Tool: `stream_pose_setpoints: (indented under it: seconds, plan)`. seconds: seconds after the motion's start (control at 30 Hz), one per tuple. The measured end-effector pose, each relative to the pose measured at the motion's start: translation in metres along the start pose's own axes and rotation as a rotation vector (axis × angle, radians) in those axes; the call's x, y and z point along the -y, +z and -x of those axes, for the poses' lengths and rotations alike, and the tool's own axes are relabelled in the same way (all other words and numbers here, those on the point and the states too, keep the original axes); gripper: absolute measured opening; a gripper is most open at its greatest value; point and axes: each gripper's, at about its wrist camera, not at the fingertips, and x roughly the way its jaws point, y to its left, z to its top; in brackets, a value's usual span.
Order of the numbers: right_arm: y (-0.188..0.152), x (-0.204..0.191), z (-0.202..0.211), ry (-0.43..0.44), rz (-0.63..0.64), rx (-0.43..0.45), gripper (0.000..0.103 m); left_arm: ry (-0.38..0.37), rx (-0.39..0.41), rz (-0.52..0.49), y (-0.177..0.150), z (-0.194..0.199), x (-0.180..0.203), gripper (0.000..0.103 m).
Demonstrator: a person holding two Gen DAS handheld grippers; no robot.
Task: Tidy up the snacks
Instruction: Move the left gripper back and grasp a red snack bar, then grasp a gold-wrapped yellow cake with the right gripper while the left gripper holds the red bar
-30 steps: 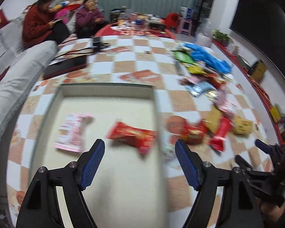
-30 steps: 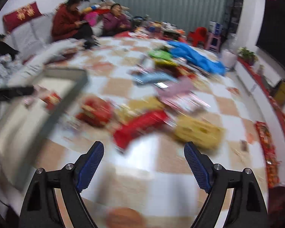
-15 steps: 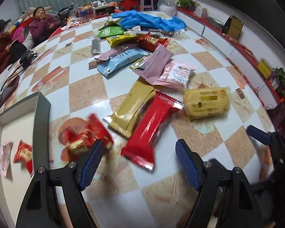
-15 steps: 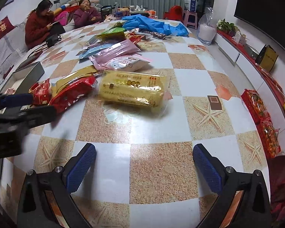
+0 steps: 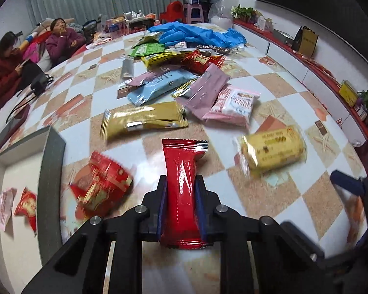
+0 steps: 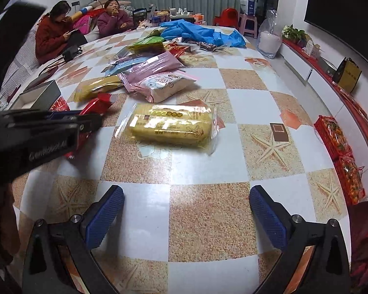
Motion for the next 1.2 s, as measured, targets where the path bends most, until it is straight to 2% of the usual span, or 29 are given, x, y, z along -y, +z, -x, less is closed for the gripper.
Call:
stream_pose_setpoints:
  seconds: [0.07,0.2,0.23,0.33,0.4,0.5,0.63,0.83,1.07,1.13,1.2]
  plan:
    - [0.0,0.0,0.002,0.03,0.006,0.006,0.103,0.0,0.02,0.014,-0.014,0.008,-0.005,0.022]
    - [0.004,0.001,0.005,0.196,0.046,0.024,0.103,0.001,0.059,0.033,-0.039,0.021,-0.019,0.022]
    - [0.006,-0.001,0.004,0.206,0.083,0.018,0.103,-0.013,0.057,0.05,-0.041,0.023,-0.023,0.022]
    - [0.015,-0.008,-0.007,0.137,0.285,-0.013,0.103,-0.05,0.065,0.09,-0.044,0.024,-0.032,0.024]
    - [0.02,-0.007,-0.011,0.171,0.391,-0.017,0.103,-0.037,0.069,0.085,-0.043,0.024,-0.03,0.025]
    - [0.035,-0.006,-0.023,0.254,0.514,-0.084,0.103,-0.007,0.071,0.063,-0.043,0.024,-0.024,0.025]
    - [0.062,-0.014,-0.04,0.25,0.649,-0.152,0.103,-0.022,0.073,0.075,-0.043,0.023,-0.023,0.025]
    - [0.083,-0.027,-0.057,0.277,0.727,-0.244,0.103,-0.022,0.073,0.075,-0.042,0.022,-0.024,0.026]
    - [0.086,-0.044,-0.057,0.277,0.889,-0.231,0.103,-0.02,0.073,0.074,-0.043,0.023,-0.025,0.026]
    - [0.089,-0.048,-0.06,0.295,0.903,-0.255,0.103,-0.021,0.073,0.075,-0.043,0.023,-0.024,0.026]
    - [0.091,-0.049,-0.067,0.338,0.854,-0.324,0.102,-0.021,0.073,0.074,-0.043,0.023,-0.025,0.026]
